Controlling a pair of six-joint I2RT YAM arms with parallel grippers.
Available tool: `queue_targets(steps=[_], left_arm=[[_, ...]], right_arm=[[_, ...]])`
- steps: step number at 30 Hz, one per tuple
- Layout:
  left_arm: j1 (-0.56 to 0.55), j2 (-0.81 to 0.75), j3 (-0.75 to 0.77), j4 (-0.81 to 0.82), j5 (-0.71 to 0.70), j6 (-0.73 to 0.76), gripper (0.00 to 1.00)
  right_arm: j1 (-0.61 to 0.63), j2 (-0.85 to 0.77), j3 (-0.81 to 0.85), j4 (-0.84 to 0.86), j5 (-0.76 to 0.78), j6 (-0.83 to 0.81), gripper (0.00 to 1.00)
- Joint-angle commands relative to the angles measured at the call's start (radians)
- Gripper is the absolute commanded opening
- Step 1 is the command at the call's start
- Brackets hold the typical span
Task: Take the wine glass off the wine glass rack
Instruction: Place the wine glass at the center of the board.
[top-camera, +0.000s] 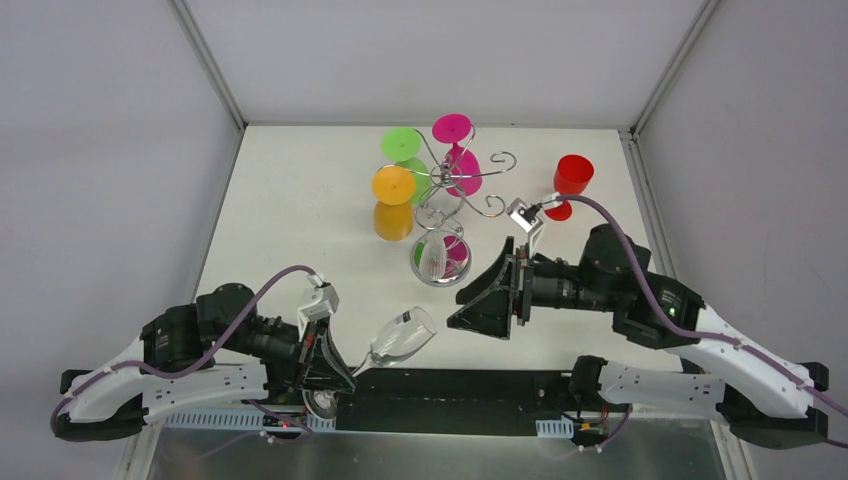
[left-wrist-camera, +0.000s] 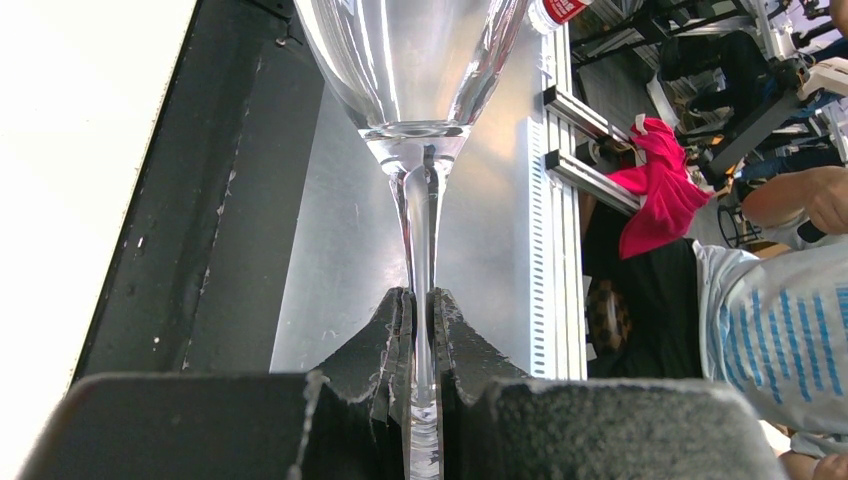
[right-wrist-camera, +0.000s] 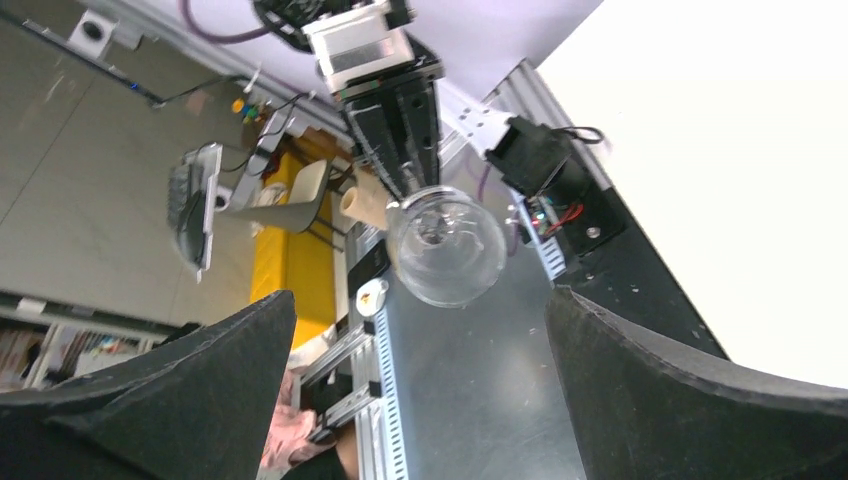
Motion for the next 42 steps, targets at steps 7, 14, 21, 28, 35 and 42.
queue_targets(steps=[7, 14, 21, 28, 35, 42], left_arm=[[-0.012, -0.011, -0.008, 0.089, -0.010, 0.017, 0.00], [-0.011, -0.001, -0.006, 0.089, -0.012, 0.023, 0.00], [-0.011, 0.004, -0.005, 0.089, -0.004, 0.023, 0.00], [-0.010, -0.021, -0.018, 0.089, -0.008, 0.015, 0.00], [-0.010, -0.036, -0.026, 0.089, -0.008, 0.012, 0.00], [-0.011, -0.030, -0.021, 0.089, -0.005, 0.017, 0.00]], right_arm=[[-0.004, -0.114, -0.013, -0.094, 0.286, -0.042, 0.99], [-0.005, -0.061, -0.007, -0.065, 0.110, -0.051, 0.79], [-0.004, 0.049, 0.023, -0.022, -0.020, -0.036, 0.25], [-0.004, 0.082, 0.033, 0.030, -0.054, -0.027, 0.00], [-0.004, 0.083, 0.034, 0.046, -0.054, -0.025, 0.29], [-0.005, 0.104, 0.042, 0.062, -0.082, -0.014, 0.51]])
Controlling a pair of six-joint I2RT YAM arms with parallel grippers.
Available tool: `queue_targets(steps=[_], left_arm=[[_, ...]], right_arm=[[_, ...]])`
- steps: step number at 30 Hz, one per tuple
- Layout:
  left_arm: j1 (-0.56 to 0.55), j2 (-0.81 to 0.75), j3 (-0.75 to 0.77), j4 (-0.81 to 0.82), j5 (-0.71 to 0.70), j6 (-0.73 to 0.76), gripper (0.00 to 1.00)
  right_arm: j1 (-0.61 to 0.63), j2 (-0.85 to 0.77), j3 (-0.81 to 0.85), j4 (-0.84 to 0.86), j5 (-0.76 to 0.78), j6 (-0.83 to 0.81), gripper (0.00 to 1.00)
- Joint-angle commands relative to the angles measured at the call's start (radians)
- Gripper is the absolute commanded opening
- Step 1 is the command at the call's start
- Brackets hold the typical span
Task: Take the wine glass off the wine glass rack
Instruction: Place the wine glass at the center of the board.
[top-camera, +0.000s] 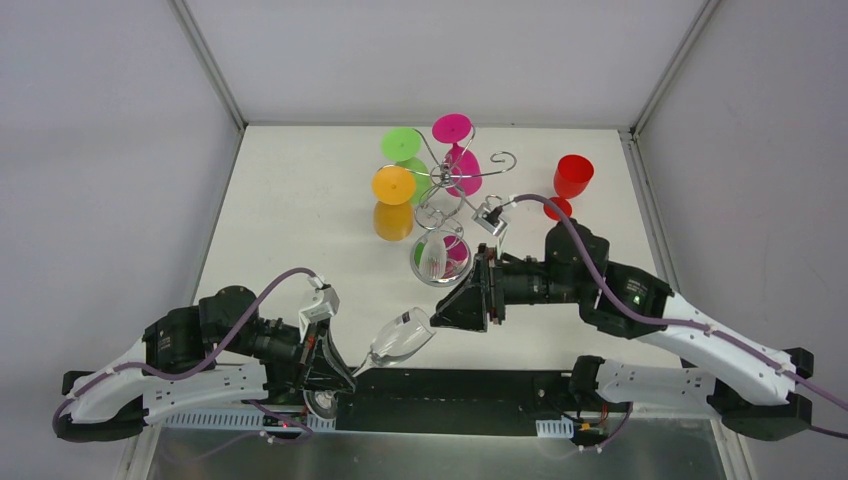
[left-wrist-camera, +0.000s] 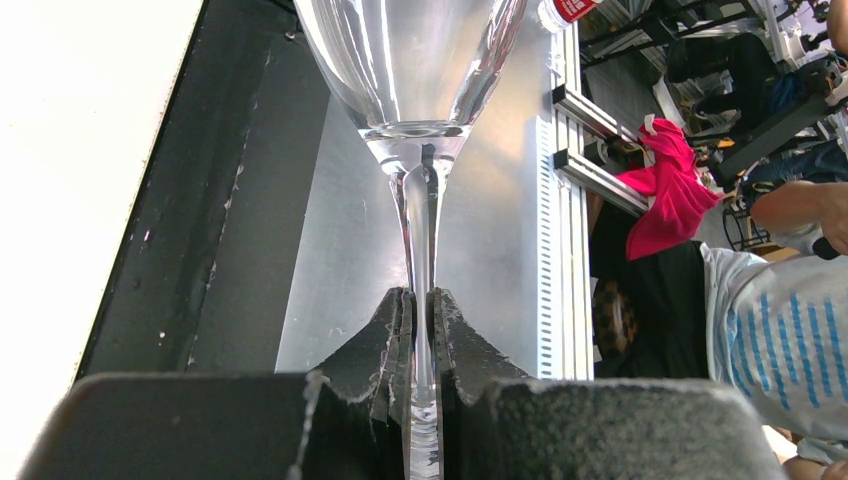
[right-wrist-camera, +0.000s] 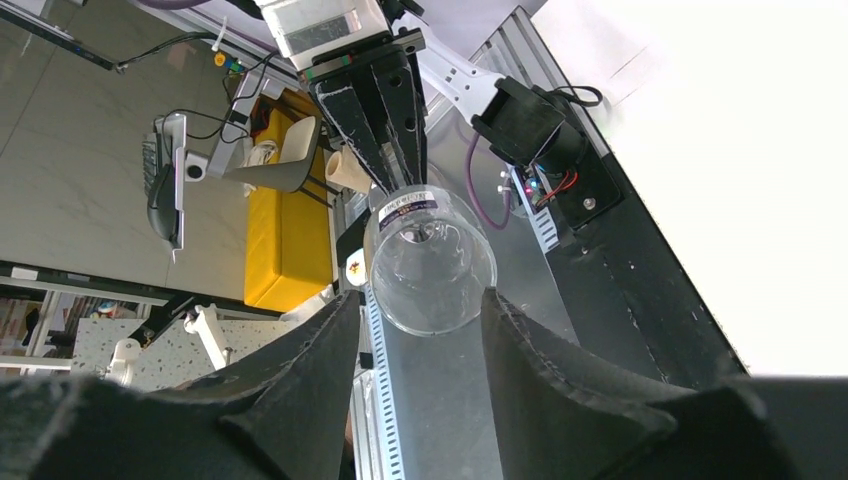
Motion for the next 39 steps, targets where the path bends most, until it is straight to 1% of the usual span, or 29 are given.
queue_targets(steps=[1, 8, 12, 14, 17, 18, 33, 35, 37, 39], left_arm=[[-0.011, -0.006, 0.012, 0.089, 0.008, 0.018, 0.00], [-0.011, 0.003, 0.013, 0.089, 0.008, 0.021, 0.00], [-0.010, 0.002, 0.015, 0.089, 0.007, 0.023, 0.00], [-0.010, 0.003, 0.014, 0.089, 0.006, 0.024, 0.00], [-0.010, 0.005, 0.012, 0.088, 0.005, 0.025, 0.00], [-0.011, 0.005, 0.011, 0.088, 0.006, 0.025, 0.00], [-0.011, 0.005, 0.011, 0.089, 0.002, 0.027, 0.00], [-0.011, 0.006, 0.010, 0.089, 0.002, 0.027, 0.00], [-0.010, 0.007, 0.010, 0.089, 0.001, 0.028, 0.00], [-0.010, 0.010, 0.012, 0.089, 0.001, 0.028, 0.00]], right_arm=[[-0.003, 0.019, 0.051, 0.070, -0.047, 0.012, 0.51], [-0.004, 0.059, 0.070, 0.105, -0.117, 0.024, 0.51], [-0.001, 0.076, 0.075, 0.116, -0.147, 0.032, 0.49], [-0.002, 0.084, 0.075, 0.122, -0.162, 0.036, 0.44], [0.000, 0.091, 0.072, 0.132, -0.177, 0.039, 0.33], [0.001, 0.091, 0.071, 0.133, -0.180, 0.039, 0.31], [0.029, 0.124, 0.066, 0.146, -0.216, 0.039, 0.29], [0.031, 0.125, 0.066, 0.145, -0.218, 0.039, 0.26], [0.033, 0.125, 0.065, 0.142, -0.218, 0.039, 0.19], [0.035, 0.125, 0.066, 0.143, -0.218, 0.037, 0.14]])
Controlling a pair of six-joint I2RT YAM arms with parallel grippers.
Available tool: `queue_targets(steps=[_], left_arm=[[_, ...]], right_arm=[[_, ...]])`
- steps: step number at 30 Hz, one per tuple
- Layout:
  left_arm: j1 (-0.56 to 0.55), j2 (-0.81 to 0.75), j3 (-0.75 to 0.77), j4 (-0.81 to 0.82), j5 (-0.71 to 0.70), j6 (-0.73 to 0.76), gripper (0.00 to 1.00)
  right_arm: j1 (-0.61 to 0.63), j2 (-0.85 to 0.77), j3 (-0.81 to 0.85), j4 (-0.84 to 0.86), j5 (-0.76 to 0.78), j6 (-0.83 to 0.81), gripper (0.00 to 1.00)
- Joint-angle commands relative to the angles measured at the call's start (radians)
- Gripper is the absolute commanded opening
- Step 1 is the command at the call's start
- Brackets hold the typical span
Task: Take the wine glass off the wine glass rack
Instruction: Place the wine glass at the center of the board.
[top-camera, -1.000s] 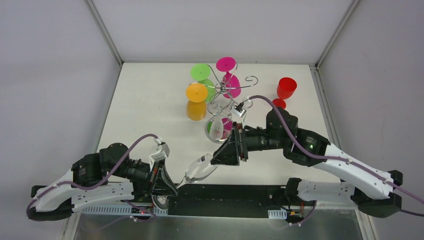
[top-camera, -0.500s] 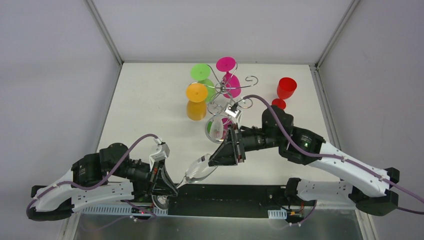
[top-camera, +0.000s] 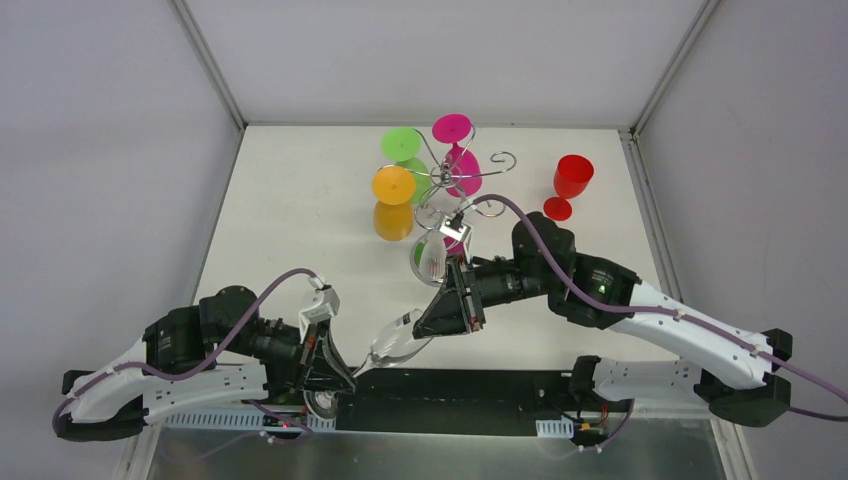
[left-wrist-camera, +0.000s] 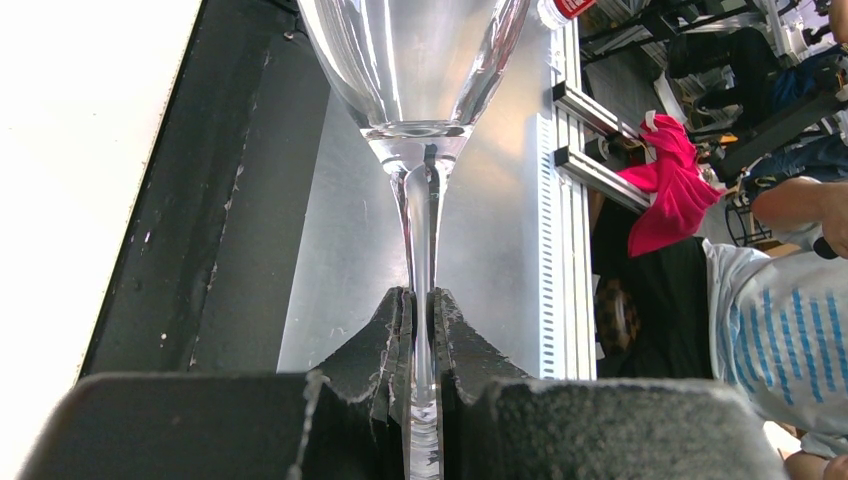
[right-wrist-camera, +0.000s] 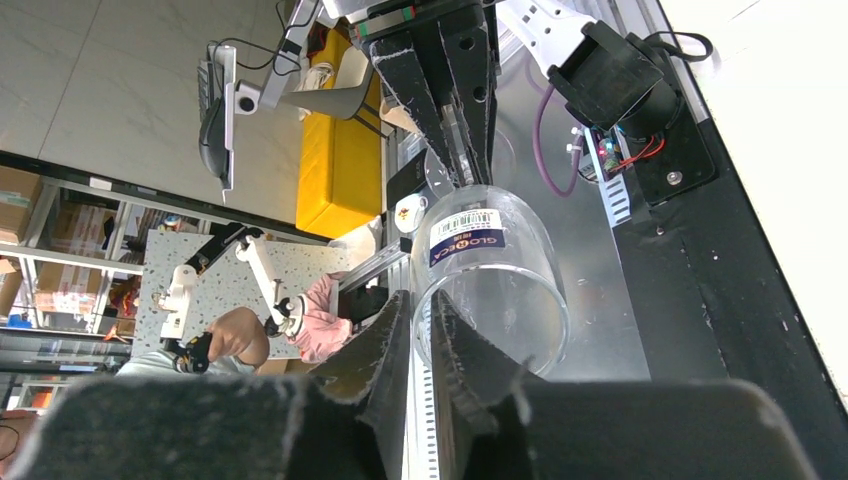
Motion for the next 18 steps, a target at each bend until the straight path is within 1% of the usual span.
queue_targets(steps=[1, 6, 12, 14, 16, 18], left_arm=[[-0.010, 0.009, 0.012, 0.088, 0.001, 0.023, 0.00], [-0.010, 0.017, 0.014, 0.088, 0.002, 0.025, 0.00], [-0.011, 0.016, 0.012, 0.088, -0.010, 0.023, 0.00], [-0.011, 0.012, 0.010, 0.087, -0.015, 0.022, 0.08], [-0.010, 0.007, 0.009, 0.088, -0.025, 0.021, 0.24], [-0.010, 0.000, 0.007, 0.087, -0.029, 0.023, 0.33]], right_arm=[[0.010, -0.005, 0.032, 0.055, -0.025, 0.006, 0.13], [0.014, -0.003, 0.030, 0.055, -0.026, 0.005, 0.00], [0.023, -0.006, 0.020, 0.062, -0.007, 0.001, 0.00], [0.024, -0.007, 0.017, 0.062, -0.003, 0.000, 0.00], [0.024, -0.011, 0.016, 0.061, 0.002, -0.002, 0.00], [0.025, -0.016, 0.014, 0.060, 0.007, -0.003, 0.00]])
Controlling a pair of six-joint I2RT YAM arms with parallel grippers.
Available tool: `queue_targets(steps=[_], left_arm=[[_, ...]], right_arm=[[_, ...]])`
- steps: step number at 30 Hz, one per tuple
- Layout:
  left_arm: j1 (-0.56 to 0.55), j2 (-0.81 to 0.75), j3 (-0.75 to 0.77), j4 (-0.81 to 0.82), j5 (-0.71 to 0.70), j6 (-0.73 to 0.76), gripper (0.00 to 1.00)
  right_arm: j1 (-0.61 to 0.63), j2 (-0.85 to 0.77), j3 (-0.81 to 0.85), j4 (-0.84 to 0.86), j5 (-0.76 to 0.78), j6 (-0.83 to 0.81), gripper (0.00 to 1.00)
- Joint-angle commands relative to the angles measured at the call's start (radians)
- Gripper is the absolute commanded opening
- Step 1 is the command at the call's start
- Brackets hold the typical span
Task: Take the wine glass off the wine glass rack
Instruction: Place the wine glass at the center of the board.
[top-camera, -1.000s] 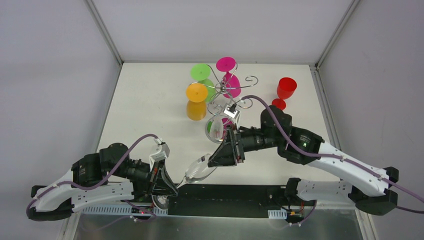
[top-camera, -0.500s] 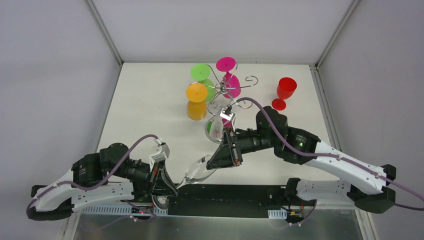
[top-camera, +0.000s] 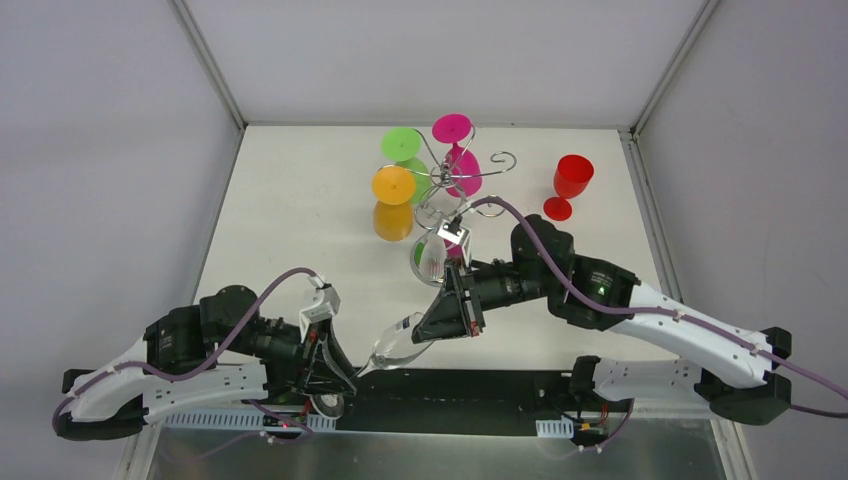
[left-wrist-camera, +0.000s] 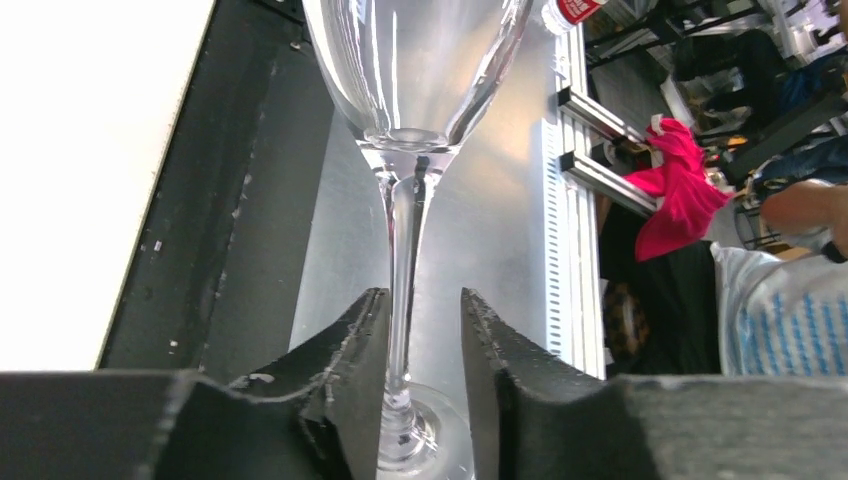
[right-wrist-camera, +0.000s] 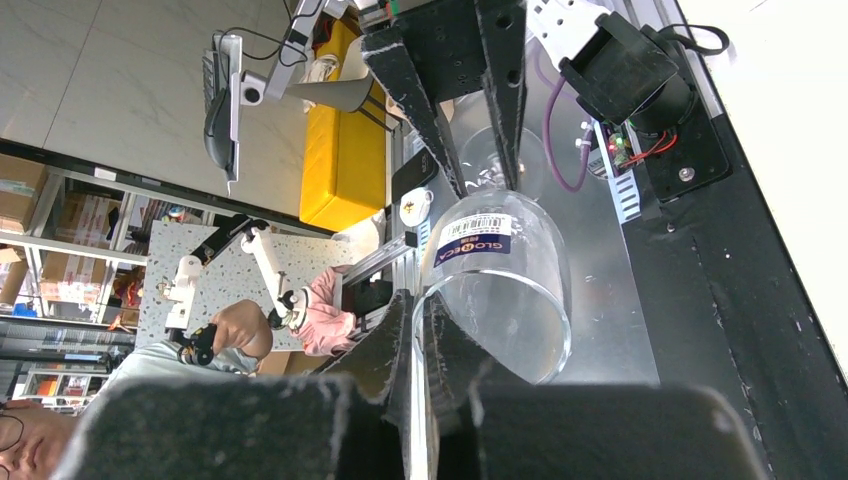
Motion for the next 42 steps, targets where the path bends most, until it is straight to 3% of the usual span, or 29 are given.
queue_targets(steps=[1, 7, 23, 29, 34, 37, 42], left_arm=[[-0.004, -0.008, 0.004, 0.081, -0.027, 0.006, 0.38], [-0.004, -0.011, 0.001, 0.082, -0.039, 0.011, 0.53], [-0.005, 0.042, 0.011, 0.080, -0.093, 0.035, 0.57], [-0.005, 0.065, 0.029, 0.069, -0.146, 0.045, 0.57], [-0.004, 0.064, 0.030, 0.066, -0.211, 0.046, 0.58], [-0.004, 0.062, 0.029, 0.066, -0.229, 0.042, 0.58], [-0.004, 0.064, 0.021, 0.066, -0.241, 0.030, 0.59]], right_arm=[[0.009, -0.019, 0.013, 0.051, 0.006, -0.006, 0.00], [0.009, -0.031, 0.004, 0.039, 0.012, -0.008, 0.00], [0.009, -0.135, -0.017, -0.208, 0.148, -0.086, 0.00], [0.008, -0.187, 0.013, -0.408, 0.329, -0.126, 0.00], [0.005, -0.192, 0.039, -0.574, 0.610, -0.158, 0.00], [-0.012, -0.191, 0.022, -0.619, 0.760, -0.174, 0.00], [-0.077, -0.194, 0.035, -0.658, 0.875, -0.205, 0.00]])
